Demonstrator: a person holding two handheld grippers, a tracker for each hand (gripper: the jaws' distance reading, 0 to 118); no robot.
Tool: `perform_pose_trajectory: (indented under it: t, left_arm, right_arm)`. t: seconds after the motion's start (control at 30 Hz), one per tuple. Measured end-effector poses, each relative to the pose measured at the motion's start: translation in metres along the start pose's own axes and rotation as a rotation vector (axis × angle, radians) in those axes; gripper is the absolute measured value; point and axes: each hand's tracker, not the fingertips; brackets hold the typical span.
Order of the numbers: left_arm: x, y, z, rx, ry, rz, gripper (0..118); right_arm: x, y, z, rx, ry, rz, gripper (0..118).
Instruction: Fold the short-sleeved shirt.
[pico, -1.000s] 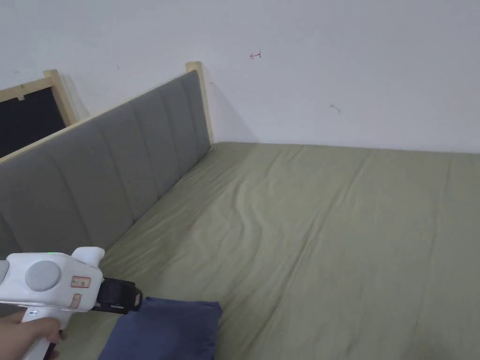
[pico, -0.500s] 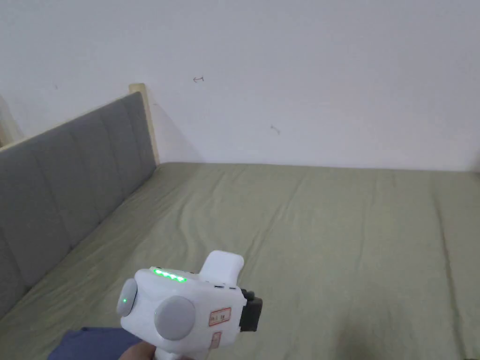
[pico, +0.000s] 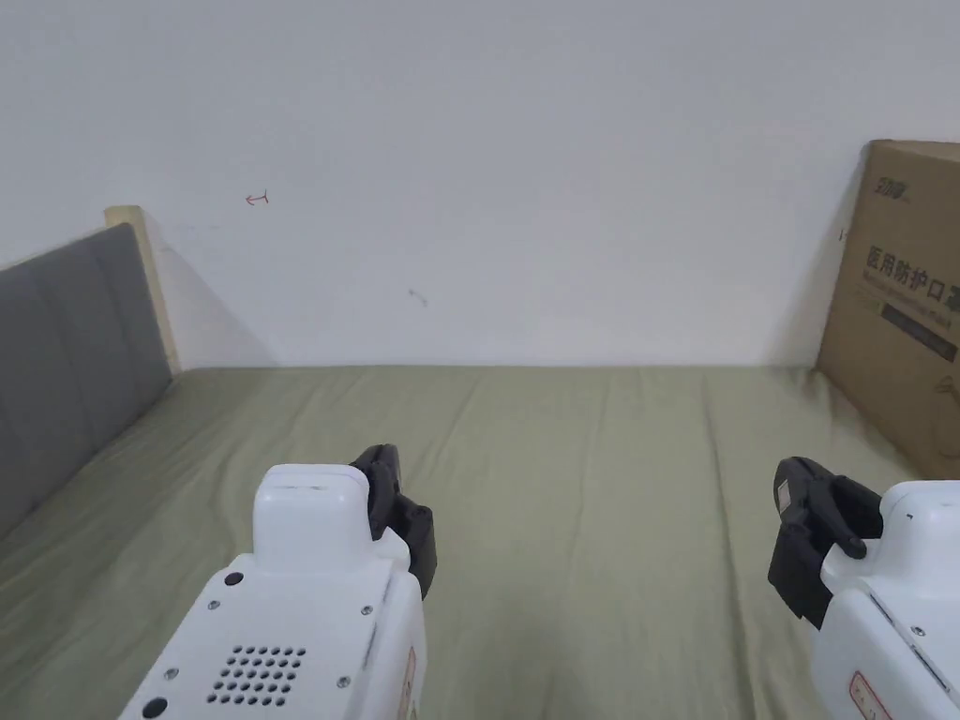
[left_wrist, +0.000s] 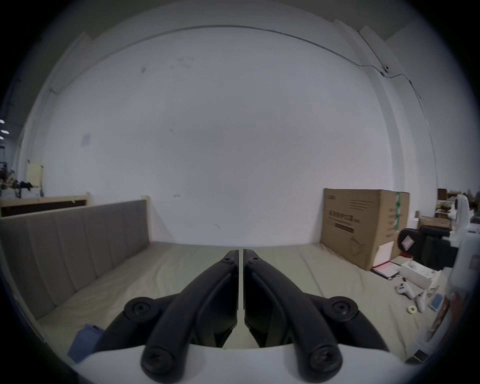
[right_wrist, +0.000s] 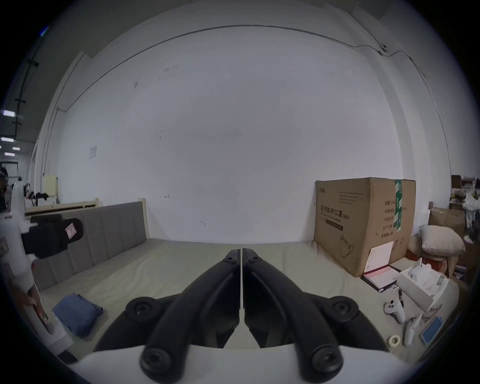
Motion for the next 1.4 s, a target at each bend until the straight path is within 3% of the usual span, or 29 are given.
perform_pose_trajectory:
  t: [0.07,0.1,0.13,0.17,0.2,0.23,0.37,0.43,0.5,0.57,1.4]
  left_arm:
    - [0.001,0.0,0.004,0.007,0.037,-0.014,3]
    - [0.002,0.0,0.004,0.003,0.038,-0.021,4]
    - [0.001,-0.001,0.004,0.006,0.044,-0.036,4]
    - [0.001,-0.001,0.004,0.008,0.052,-0.052,4]
    - [0.001,0.0,0.004,0.009,0.057,-0.061,5]
    - [0.001,0.0,0.005,0.01,0.055,-0.065,13]
    - [-0.002,0.002,0.005,0.0,0.014,-0.042,68]
    - [-0.003,0.003,0.003,-0.011,0.015,-0.031,74]
    - [-0.003,0.003,0.002,-0.02,0.028,-0.03,104]
    - [-0.003,0.003,0.005,0.003,0.036,-0.03,118]
    - [0.009,0.011,-0.003,-0.048,-0.012,-0.039,118]
  right_arm:
    - [0.002,0.0,0.0,0.0,0.001,-0.035,2]
    - [0.003,0.0,-0.001,-0.004,-0.005,-0.04,11]
    - [0.004,-0.001,-0.002,-0.011,-0.025,-0.038,29]
    - [0.004,-0.002,-0.002,-0.013,-0.031,-0.04,58]
    - [0.005,-0.003,-0.002,-0.015,-0.031,-0.046,77]
    - [0.007,-0.003,-0.003,-0.023,-0.034,-0.049,86]
    - [0.005,-0.003,-0.004,-0.03,-0.049,-0.033,113]
    - [0.004,-0.002,-0.003,-0.028,-0.057,-0.016,114]
    - [0.003,-0.001,-0.001,-0.017,-0.066,-0.003,118]
    - [0.002,0.0,0.001,-0.01,-0.072,0.004,118]
    - [-0.002,0.002,-0.005,-0.059,-0.05,0.009,118]
